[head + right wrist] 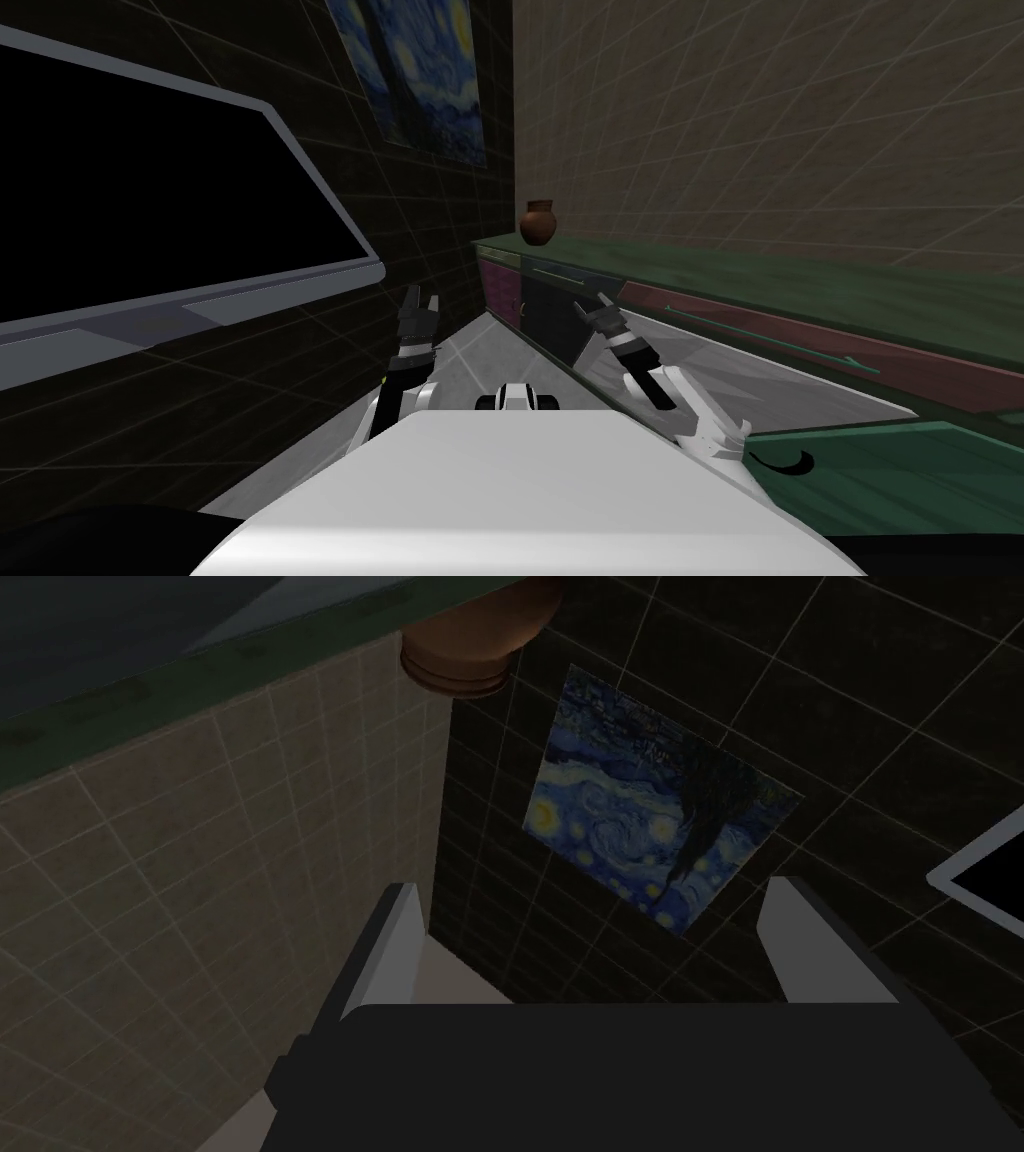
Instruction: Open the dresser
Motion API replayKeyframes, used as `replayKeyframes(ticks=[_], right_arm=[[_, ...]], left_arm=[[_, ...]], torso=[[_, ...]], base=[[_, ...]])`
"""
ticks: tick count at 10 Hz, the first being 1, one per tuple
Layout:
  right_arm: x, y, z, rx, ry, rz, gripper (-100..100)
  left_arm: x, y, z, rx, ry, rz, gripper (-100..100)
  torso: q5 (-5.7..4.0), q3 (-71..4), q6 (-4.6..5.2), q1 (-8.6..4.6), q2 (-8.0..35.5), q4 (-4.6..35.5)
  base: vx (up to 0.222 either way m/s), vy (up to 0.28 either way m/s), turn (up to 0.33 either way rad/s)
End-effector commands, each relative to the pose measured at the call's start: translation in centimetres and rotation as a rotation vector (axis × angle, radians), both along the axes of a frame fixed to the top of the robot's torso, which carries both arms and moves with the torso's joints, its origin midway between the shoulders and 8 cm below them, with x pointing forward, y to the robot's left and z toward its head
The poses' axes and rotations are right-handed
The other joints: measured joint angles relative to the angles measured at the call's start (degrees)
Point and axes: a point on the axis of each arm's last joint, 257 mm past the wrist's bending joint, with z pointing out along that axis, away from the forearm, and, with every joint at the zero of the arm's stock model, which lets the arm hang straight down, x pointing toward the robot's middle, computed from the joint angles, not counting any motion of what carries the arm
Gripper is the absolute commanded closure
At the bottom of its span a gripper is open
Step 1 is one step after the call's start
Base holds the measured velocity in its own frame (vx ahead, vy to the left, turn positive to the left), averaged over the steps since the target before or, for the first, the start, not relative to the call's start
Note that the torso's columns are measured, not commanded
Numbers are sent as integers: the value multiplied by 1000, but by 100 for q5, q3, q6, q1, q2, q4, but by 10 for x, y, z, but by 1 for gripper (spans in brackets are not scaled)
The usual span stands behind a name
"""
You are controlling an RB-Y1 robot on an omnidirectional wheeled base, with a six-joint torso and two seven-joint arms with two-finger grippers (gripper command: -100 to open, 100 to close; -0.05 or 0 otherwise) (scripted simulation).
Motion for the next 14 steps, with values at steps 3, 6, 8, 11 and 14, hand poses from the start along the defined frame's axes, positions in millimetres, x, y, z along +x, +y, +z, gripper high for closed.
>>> replayKeyframes(ticks=[3,6,8,11,14], right_arm=[[12,-28,-19,-288,7,-104,-100],[19,-48,-29,-461,10,-162,-100],[21,-58,-33,-544,11,-189,-100],[26,-77,-38,-694,13,-235,-100],[32,-102,-43,-883,14,-291,-100]], left_arm=[[0,0,0,0,0,0,0],[0,0,0,0,0,0,0],[0,0,0,0,0,0,0],[0,0,0,0,0,0,0],[0,0,0,0,0,0,0]], torso=[[-1,4,0,0,6,2],[-1,1,0,-4,2,0],[-2,3,0,-3,2,2],[2,1,0,6,0,1],[-2,2,0,-4,1,1]], base=[[59,42,-15],[65,40,-12],[57,29,-14],[51,40,-12],[54,32,-13]])
